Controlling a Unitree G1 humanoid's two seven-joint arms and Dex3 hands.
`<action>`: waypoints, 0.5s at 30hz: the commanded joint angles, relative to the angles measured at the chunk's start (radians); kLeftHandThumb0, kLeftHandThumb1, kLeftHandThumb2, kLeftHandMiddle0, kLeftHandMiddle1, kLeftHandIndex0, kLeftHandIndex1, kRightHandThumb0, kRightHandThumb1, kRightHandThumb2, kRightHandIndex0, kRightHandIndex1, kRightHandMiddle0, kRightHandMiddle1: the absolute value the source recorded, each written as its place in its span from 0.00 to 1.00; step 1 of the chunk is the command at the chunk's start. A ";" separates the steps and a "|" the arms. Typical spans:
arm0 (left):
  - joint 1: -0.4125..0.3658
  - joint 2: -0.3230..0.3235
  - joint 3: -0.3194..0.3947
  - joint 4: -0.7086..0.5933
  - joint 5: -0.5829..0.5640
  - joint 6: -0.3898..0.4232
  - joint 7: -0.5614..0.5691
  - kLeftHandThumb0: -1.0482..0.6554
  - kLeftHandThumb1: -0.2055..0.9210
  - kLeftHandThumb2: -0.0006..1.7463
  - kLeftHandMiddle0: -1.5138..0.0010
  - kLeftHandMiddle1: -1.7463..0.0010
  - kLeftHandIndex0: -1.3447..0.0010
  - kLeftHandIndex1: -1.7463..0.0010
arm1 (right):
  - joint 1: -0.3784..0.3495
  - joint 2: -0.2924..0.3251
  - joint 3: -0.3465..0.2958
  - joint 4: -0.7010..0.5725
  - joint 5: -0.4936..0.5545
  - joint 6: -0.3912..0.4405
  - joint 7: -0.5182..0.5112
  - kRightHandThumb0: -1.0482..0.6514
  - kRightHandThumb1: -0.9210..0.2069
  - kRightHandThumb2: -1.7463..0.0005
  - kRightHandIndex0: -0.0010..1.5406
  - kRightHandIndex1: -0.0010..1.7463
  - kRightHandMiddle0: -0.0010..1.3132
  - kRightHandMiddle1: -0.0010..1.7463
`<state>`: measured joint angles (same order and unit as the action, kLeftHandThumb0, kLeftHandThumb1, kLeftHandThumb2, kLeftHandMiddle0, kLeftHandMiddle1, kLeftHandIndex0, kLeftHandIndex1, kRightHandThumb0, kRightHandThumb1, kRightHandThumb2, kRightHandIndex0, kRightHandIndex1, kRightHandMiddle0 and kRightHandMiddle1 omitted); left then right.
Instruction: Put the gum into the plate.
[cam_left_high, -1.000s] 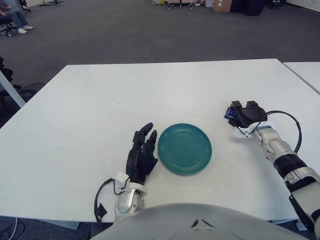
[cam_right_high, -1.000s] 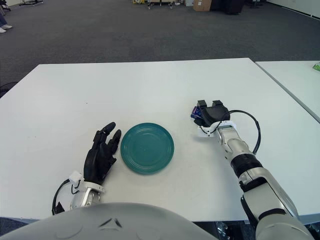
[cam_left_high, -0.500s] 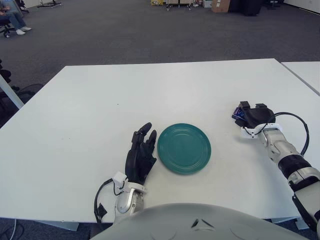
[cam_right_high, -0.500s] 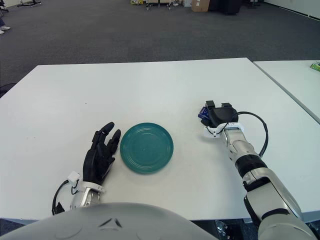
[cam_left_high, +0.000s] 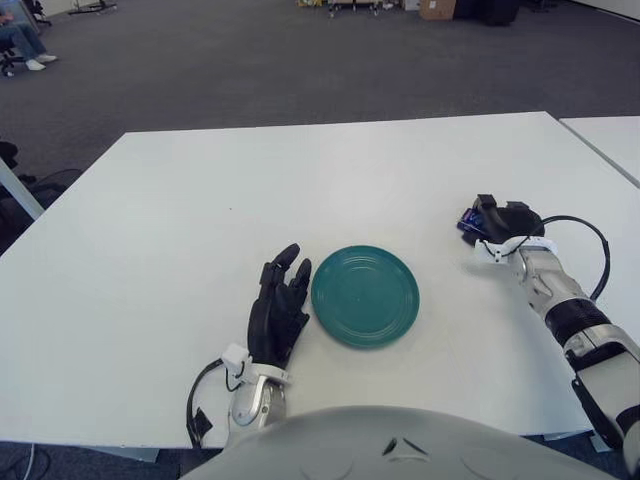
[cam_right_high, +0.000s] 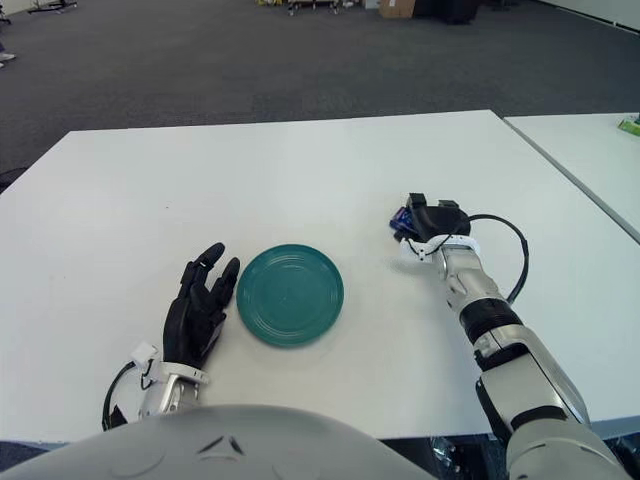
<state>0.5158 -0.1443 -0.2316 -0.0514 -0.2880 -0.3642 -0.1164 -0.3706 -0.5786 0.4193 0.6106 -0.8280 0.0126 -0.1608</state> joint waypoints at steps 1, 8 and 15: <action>-0.020 -0.019 0.016 0.021 0.013 0.025 0.019 0.04 1.00 0.52 0.74 0.99 0.95 0.46 | 0.059 -0.010 -0.012 -0.178 0.024 -0.006 0.064 0.34 0.00 0.62 0.56 1.00 0.52 1.00; -0.024 -0.016 0.029 0.035 0.031 0.008 0.027 0.04 1.00 0.53 0.75 1.00 0.95 0.47 | 0.139 -0.074 -0.051 -0.505 0.019 -0.029 0.173 0.34 0.00 0.62 0.59 1.00 0.56 1.00; -0.030 -0.015 0.039 0.034 0.041 0.012 0.029 0.03 1.00 0.54 0.74 0.99 0.93 0.46 | 0.210 -0.095 -0.092 -0.776 0.019 -0.058 0.250 0.35 0.01 0.61 0.63 1.00 0.60 1.00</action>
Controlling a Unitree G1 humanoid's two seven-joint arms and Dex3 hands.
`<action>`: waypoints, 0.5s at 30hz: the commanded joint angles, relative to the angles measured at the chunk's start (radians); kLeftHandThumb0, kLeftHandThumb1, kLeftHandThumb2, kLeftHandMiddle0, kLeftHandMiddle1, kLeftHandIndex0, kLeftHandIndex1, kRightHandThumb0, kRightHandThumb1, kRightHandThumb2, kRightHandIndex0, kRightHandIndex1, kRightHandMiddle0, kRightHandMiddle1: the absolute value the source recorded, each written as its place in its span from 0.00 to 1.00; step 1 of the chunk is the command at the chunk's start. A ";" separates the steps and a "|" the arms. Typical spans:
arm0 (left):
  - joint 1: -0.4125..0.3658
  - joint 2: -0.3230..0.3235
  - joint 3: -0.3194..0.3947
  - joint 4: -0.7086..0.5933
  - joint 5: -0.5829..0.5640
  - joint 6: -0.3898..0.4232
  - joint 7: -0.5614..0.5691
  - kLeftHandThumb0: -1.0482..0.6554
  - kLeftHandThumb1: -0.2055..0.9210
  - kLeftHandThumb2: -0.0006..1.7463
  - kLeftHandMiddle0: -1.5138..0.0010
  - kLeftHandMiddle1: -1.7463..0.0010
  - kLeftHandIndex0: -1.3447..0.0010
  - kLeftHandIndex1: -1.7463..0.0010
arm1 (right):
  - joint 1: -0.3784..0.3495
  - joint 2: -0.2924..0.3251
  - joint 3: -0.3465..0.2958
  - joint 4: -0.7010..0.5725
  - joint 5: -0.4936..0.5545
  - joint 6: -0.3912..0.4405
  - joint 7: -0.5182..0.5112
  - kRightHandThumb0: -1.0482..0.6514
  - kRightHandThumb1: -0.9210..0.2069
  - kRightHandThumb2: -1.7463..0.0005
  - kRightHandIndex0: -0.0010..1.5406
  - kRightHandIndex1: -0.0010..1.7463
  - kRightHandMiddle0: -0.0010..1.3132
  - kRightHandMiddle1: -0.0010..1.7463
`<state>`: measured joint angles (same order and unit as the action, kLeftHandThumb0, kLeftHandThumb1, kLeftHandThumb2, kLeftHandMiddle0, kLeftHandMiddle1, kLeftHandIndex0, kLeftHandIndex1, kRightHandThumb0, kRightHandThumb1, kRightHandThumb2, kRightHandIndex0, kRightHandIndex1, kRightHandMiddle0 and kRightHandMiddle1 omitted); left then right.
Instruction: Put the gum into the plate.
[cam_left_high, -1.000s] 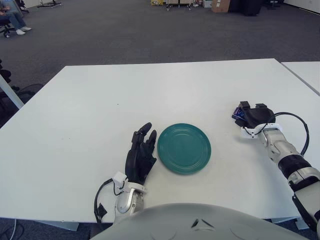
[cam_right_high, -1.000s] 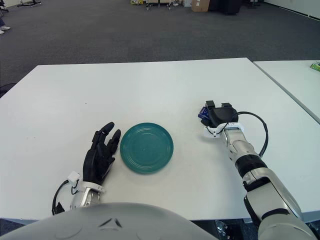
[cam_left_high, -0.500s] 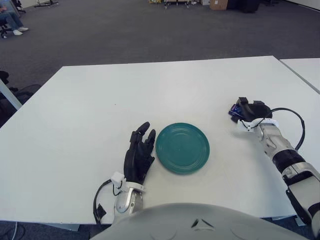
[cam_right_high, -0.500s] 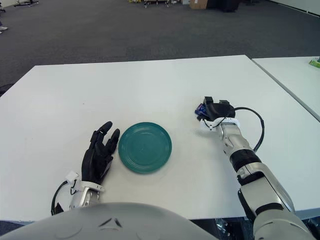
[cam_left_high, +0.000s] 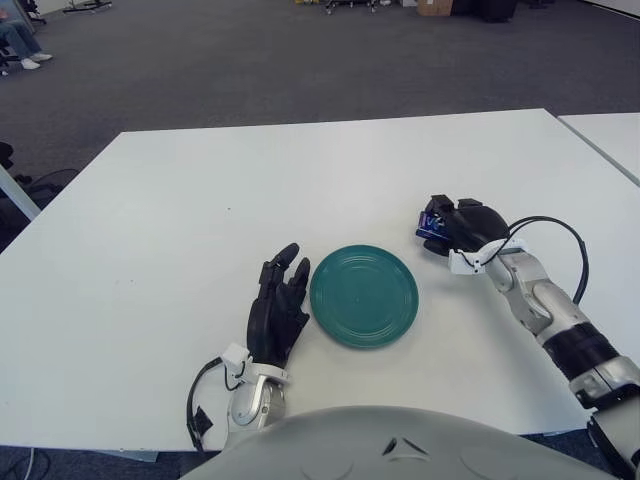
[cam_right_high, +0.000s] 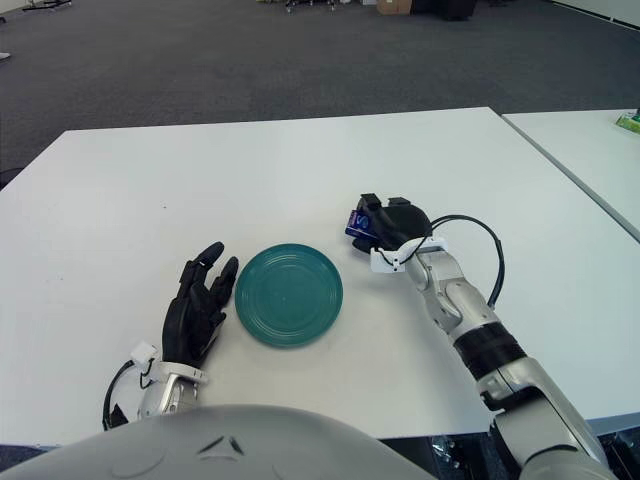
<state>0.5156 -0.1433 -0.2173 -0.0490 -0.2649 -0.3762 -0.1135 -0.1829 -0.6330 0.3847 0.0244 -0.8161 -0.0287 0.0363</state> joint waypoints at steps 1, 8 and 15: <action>-0.030 -0.017 0.025 0.031 0.019 0.024 0.027 0.03 1.00 0.54 0.74 0.99 0.92 0.46 | 0.028 -0.040 -0.062 -0.211 0.006 -0.018 0.062 0.35 0.01 0.61 0.63 1.00 0.60 1.00; -0.027 -0.019 0.026 0.029 0.012 0.037 0.022 0.04 1.00 0.54 0.75 1.00 0.92 0.46 | 0.076 -0.023 -0.066 -0.432 -0.041 0.015 0.197 0.35 0.01 0.60 0.67 1.00 0.62 1.00; -0.030 -0.020 0.024 0.025 0.010 0.050 0.022 0.04 1.00 0.54 0.76 1.00 0.93 0.46 | 0.090 0.003 -0.034 -0.562 -0.088 0.030 0.360 0.35 0.00 0.60 0.69 1.00 0.62 1.00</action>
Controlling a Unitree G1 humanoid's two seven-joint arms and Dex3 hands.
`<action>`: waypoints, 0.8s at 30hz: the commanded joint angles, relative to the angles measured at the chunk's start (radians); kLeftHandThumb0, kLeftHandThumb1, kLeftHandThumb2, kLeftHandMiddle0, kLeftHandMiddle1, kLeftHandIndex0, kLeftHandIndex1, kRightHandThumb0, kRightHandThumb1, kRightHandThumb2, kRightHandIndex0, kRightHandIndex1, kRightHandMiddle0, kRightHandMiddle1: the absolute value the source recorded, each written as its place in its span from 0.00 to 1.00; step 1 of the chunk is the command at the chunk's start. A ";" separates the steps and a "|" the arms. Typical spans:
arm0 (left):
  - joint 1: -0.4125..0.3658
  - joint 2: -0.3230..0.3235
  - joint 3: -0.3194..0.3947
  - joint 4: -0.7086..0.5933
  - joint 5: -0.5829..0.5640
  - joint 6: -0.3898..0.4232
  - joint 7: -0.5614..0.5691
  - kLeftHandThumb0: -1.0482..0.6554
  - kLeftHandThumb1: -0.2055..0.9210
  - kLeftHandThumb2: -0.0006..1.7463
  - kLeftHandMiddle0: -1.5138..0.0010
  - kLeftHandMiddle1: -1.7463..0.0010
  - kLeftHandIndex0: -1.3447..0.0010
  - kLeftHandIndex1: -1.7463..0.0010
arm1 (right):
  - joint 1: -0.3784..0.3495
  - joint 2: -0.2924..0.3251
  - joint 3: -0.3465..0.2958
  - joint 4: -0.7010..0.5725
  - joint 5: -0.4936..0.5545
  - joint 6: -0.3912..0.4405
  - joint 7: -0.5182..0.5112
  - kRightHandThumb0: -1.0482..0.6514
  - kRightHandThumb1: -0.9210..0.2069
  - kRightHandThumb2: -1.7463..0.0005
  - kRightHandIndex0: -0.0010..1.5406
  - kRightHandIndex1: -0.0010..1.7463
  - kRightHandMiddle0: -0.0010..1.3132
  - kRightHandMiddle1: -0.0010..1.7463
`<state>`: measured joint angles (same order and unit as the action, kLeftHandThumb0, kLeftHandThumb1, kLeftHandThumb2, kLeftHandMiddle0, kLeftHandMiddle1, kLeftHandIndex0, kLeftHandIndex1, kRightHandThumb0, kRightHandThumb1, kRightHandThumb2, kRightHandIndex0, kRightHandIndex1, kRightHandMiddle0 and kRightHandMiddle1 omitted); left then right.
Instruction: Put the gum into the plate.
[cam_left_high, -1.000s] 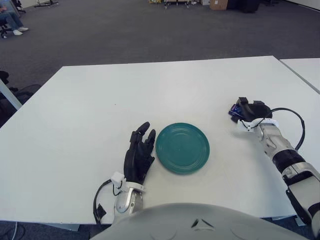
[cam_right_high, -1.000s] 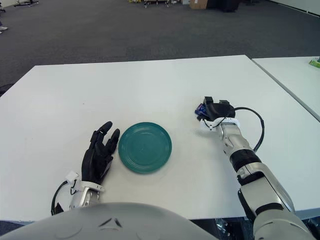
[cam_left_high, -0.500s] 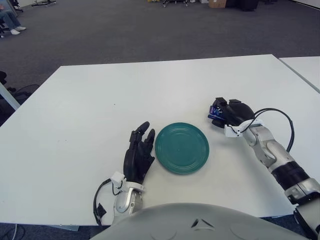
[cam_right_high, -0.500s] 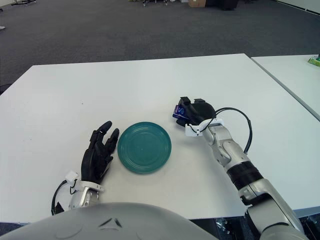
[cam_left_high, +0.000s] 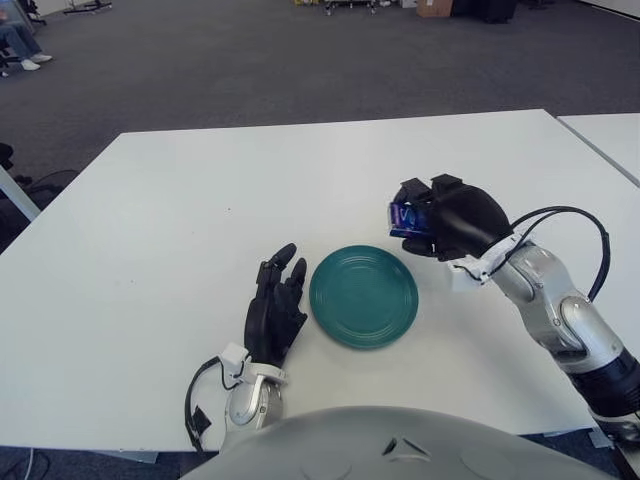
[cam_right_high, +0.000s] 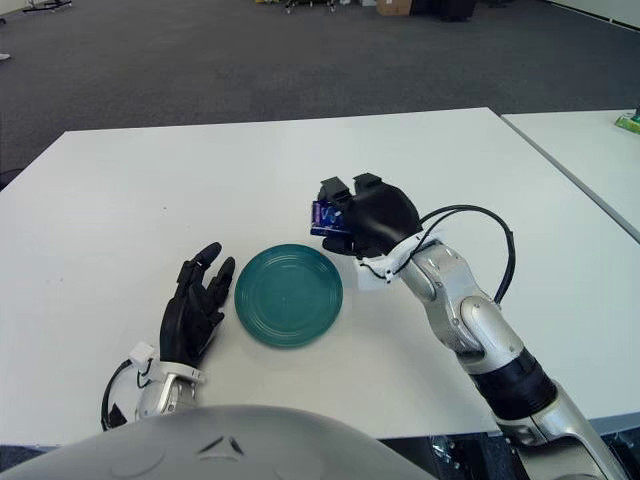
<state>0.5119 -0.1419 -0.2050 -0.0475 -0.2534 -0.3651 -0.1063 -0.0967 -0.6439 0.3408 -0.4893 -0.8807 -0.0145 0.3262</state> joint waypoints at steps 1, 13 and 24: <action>-0.026 -0.022 0.012 0.022 -0.001 0.041 0.017 0.04 1.00 0.54 0.76 1.00 0.93 0.46 | 0.004 0.021 0.015 -0.065 -0.028 0.018 0.093 0.35 0.01 0.61 0.69 1.00 0.63 1.00; -0.040 -0.024 0.007 0.026 0.012 0.034 0.013 0.05 1.00 0.55 0.77 1.00 0.96 0.47 | 0.004 0.110 0.099 -0.213 -0.059 0.002 0.313 0.35 0.04 0.60 0.74 1.00 0.65 1.00; -0.011 -0.030 -0.017 -0.013 0.094 0.021 0.066 0.06 1.00 0.57 0.76 0.99 0.97 0.47 | 0.022 0.169 0.187 -0.153 -0.093 -0.081 0.349 0.36 0.29 0.44 0.72 1.00 0.40 1.00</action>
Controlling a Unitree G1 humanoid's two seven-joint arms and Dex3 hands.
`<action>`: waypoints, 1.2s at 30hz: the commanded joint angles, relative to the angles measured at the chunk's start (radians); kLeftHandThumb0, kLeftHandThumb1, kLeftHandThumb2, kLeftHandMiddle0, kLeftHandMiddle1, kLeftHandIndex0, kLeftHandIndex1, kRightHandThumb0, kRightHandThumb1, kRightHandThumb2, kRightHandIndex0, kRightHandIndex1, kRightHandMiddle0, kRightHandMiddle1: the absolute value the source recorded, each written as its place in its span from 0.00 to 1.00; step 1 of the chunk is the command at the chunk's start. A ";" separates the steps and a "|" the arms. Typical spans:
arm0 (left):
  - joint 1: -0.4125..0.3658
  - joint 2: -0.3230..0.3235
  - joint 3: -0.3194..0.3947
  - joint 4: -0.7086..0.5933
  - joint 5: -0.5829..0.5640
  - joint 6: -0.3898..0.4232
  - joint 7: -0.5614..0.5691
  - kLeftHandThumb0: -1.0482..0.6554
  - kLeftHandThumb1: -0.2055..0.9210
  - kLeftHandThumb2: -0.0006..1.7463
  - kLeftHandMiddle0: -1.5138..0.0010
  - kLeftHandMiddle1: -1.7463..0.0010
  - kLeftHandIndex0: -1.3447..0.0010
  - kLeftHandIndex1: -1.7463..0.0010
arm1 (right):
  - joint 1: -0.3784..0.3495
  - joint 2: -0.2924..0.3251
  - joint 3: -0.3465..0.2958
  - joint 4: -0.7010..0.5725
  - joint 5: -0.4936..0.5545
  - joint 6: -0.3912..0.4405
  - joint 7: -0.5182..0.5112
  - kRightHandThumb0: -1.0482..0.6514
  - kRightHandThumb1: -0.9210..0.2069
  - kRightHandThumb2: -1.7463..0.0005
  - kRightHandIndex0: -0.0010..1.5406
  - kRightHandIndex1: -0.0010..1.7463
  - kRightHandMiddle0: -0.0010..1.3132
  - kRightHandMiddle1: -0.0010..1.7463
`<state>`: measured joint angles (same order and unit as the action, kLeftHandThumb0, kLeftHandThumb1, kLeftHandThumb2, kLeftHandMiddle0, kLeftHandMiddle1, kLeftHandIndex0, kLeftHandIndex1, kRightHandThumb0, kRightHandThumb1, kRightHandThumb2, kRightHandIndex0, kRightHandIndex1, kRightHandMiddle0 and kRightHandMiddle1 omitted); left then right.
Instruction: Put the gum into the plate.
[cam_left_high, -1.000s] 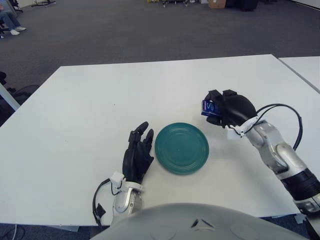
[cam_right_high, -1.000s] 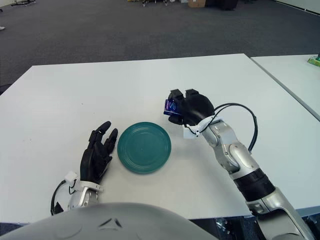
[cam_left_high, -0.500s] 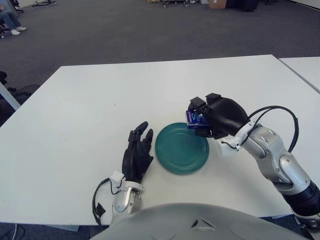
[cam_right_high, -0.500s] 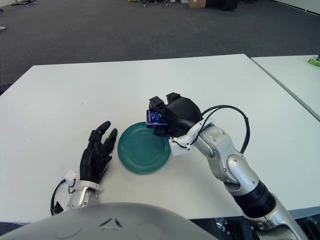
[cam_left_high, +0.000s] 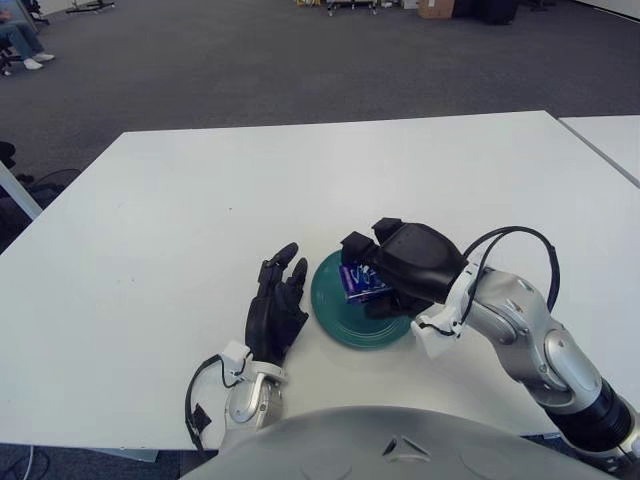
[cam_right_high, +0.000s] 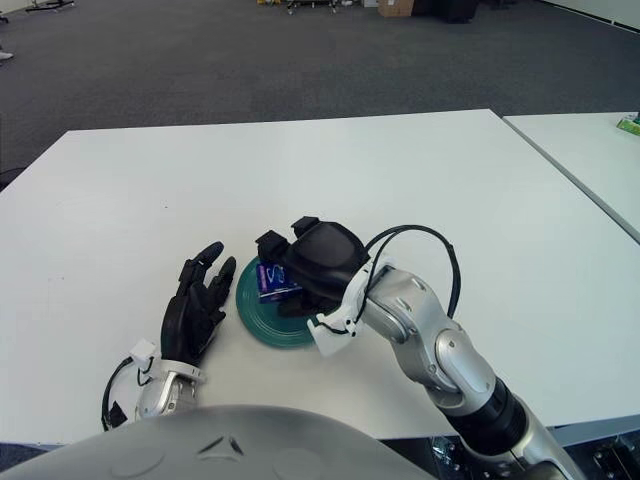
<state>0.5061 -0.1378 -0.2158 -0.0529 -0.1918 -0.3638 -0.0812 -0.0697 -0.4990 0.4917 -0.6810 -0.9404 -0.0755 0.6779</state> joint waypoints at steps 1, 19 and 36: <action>0.000 -0.040 -0.010 -0.013 0.045 0.022 0.055 0.06 1.00 0.57 0.76 0.99 0.97 0.47 | -0.005 0.033 0.048 0.054 -0.044 -0.022 -0.003 0.37 0.30 0.43 0.72 1.00 0.39 1.00; 0.017 -0.051 -0.042 -0.035 0.075 0.021 0.130 0.06 1.00 0.52 0.75 0.99 0.95 0.46 | -0.018 0.043 0.059 0.214 -0.091 -0.143 -0.116 0.37 0.38 0.37 0.70 1.00 0.36 1.00; 0.015 -0.052 -0.038 -0.018 0.058 -0.003 0.128 0.06 1.00 0.52 0.72 0.98 0.89 0.43 | 0.009 0.064 0.043 0.313 -0.078 -0.195 -0.299 0.37 0.33 0.42 0.61 1.00 0.33 1.00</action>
<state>0.5181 -0.1445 -0.2383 -0.0778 -0.1272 -0.3600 0.0410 -0.0636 -0.4411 0.5498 -0.3818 -1.0156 -0.2630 0.4259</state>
